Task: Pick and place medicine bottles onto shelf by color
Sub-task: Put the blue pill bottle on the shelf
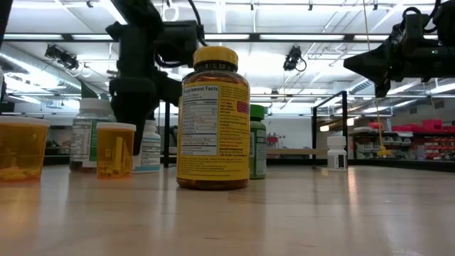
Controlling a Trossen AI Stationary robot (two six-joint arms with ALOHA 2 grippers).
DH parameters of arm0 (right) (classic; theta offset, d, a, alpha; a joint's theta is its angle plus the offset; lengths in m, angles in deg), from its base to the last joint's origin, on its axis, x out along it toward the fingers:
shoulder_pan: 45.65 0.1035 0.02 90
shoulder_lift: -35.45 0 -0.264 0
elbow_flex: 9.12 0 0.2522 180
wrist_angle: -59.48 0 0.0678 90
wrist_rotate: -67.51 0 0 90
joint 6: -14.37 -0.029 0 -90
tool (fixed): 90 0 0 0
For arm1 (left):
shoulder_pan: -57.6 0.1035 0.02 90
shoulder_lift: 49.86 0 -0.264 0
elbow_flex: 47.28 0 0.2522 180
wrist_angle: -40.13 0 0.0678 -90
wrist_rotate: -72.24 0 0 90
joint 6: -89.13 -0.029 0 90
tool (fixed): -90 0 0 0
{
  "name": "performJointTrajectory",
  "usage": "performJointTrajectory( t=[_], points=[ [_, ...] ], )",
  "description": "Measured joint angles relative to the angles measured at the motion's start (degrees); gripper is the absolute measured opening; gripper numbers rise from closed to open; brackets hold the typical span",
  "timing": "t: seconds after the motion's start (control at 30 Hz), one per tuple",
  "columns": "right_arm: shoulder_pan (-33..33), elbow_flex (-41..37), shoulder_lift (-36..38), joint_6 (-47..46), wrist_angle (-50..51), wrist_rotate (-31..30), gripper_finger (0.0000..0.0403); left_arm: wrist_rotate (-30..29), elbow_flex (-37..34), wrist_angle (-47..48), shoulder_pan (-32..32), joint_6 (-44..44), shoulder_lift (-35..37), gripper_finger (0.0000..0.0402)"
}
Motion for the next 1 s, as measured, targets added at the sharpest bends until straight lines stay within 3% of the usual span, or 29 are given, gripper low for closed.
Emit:
performJointTrajectory(
  t=[0.6, 1.0],
  points=[
    [0.0, 0.0, -0.2, 0.0, -0.8, 0.0, 0.0042, -0.1, 0.0, -0.7, 0.0, -0.1, -1.2, 0.0199],
    [0.0, 0.0, -0.2, 0.0, -0.8, 0.0, 0.0042, -0.1, 0.2, -1.3, 0.0, -1.9, -1.2, 0.0193]
  ],
)
